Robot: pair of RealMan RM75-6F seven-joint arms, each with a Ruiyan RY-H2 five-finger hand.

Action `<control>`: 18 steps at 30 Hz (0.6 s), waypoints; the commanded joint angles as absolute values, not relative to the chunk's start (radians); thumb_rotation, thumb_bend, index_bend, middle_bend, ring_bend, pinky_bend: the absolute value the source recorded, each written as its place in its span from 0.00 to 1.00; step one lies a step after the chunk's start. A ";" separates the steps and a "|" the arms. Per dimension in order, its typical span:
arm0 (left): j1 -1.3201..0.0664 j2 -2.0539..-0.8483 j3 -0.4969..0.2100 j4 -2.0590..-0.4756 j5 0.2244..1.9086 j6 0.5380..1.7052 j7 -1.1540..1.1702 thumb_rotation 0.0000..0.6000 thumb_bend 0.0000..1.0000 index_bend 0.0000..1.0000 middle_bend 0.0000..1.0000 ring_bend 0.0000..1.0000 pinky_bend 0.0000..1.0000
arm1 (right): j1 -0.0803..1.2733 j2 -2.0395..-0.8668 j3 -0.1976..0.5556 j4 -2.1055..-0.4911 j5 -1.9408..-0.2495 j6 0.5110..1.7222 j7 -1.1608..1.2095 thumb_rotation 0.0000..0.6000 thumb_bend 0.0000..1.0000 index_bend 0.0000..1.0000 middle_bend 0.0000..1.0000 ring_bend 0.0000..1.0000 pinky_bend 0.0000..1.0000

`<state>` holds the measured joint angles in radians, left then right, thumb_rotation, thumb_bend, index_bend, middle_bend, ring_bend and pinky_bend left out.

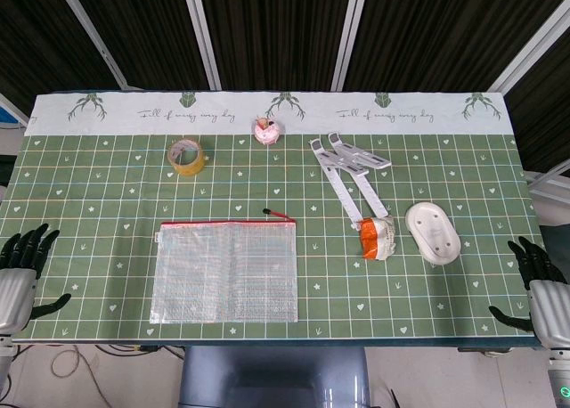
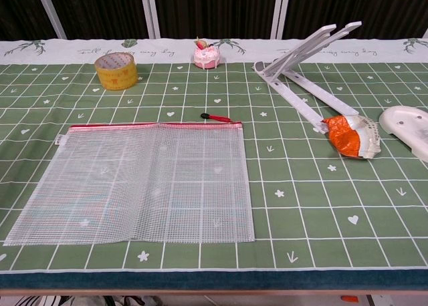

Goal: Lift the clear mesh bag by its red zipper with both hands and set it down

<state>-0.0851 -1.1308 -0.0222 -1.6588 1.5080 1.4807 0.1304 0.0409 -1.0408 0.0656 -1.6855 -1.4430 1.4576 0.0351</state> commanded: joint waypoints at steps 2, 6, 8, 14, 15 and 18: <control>-0.087 -1.132 -0.022 -1.658 1.508 1.479 0.135 1.00 0.02 0.00 0.00 0.00 0.00 | 0.040 -1.042 0.069 -1.685 -1.437 1.459 0.032 1.00 0.13 0.00 0.00 0.00 0.21; -0.088 -1.135 -0.024 -1.659 1.507 1.479 0.138 1.00 0.02 0.00 0.00 0.00 0.00 | 0.039 -1.044 0.068 -1.684 -1.447 1.467 0.026 1.00 0.13 0.00 0.00 0.00 0.21; -0.090 -1.135 -0.026 -1.661 1.507 1.478 0.144 1.00 0.02 0.00 0.00 0.00 0.00 | 0.038 -1.047 0.067 -1.680 -1.455 1.475 0.023 1.00 0.13 0.00 0.00 0.00 0.21; -0.120 -1.127 -0.041 -1.703 1.503 1.447 0.191 1.00 0.02 0.00 0.00 0.00 0.00 | 0.039 -1.055 0.071 -1.672 -1.449 1.475 0.023 1.00 0.13 0.00 0.00 0.00 0.21; -0.135 -1.124 -0.052 -1.723 1.493 1.430 0.210 1.00 0.02 0.00 0.00 0.00 0.00 | 0.039 -1.056 0.071 -1.672 -1.448 1.474 0.021 1.00 0.13 0.00 0.00 0.00 0.21; -0.180 -1.118 -0.084 -1.780 1.459 1.378 0.261 1.00 0.02 0.00 0.00 0.00 0.00 | 0.039 -1.057 0.073 -1.673 -1.444 1.474 0.019 1.00 0.13 0.00 0.00 0.00 0.21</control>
